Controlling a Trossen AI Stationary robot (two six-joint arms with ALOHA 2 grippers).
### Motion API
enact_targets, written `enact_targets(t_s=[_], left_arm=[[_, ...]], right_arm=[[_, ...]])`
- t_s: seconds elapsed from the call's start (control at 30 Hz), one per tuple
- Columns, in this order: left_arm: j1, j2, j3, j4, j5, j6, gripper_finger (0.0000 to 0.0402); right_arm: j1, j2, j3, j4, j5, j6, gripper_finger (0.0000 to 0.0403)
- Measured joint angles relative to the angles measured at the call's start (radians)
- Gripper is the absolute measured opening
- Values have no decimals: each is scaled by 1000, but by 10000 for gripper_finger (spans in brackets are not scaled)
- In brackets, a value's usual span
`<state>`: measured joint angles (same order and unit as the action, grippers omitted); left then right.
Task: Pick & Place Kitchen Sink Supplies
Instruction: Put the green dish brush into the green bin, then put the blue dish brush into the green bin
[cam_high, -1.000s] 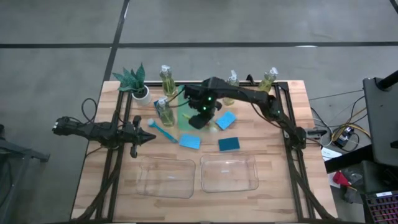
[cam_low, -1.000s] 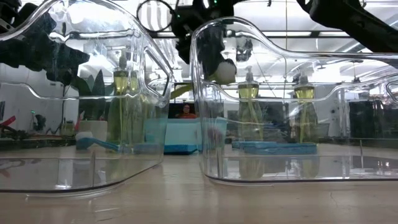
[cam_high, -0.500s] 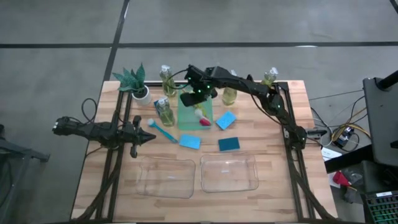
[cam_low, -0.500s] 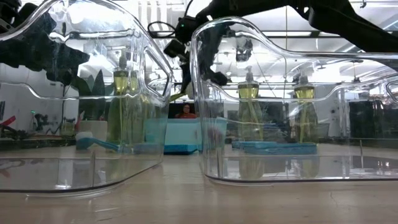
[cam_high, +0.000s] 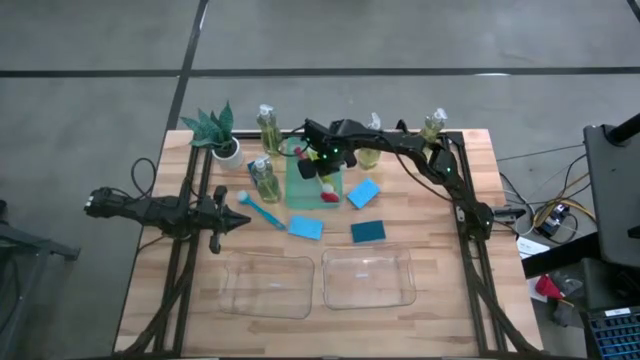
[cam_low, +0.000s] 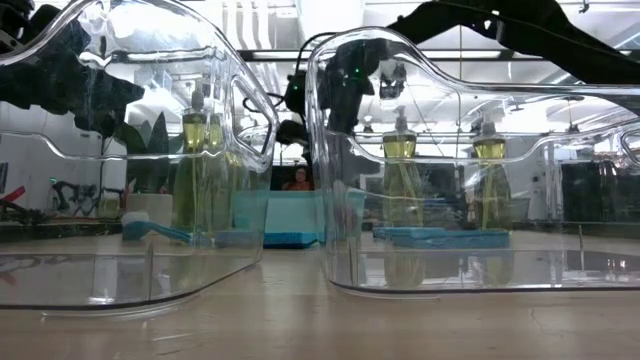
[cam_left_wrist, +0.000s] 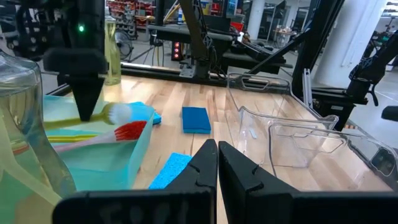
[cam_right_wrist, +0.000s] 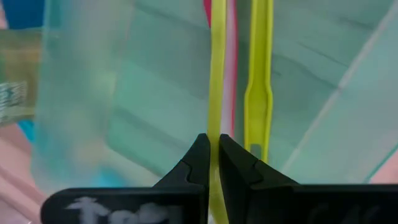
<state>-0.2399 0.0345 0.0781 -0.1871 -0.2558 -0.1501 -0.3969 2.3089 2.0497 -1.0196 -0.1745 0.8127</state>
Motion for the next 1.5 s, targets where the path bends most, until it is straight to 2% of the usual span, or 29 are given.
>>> enact_targets(t_s=[0.27,0.63,0.9,1.17,1.3,1.5], left_arm=[[0,0,0,0,0,0,10],[0,0,0,0,0,0,10],[0,0,0,0,0,0,10],[0,0,0,0,0,17,10],[0,0,-1,15,-70,89,10],[0,0,-6,223,-91,-178,10]], right_arm=[[-1,0,-27,10,28,-2,19],[-1,-1,4,7,46,-43,111],[13,-18,92,-37,36,-108,148],[44,-44,201,-53,33,-145,148],[74,-44,258,-55,34,-179,140],[100,-57,304,-94,31,-192,126]])
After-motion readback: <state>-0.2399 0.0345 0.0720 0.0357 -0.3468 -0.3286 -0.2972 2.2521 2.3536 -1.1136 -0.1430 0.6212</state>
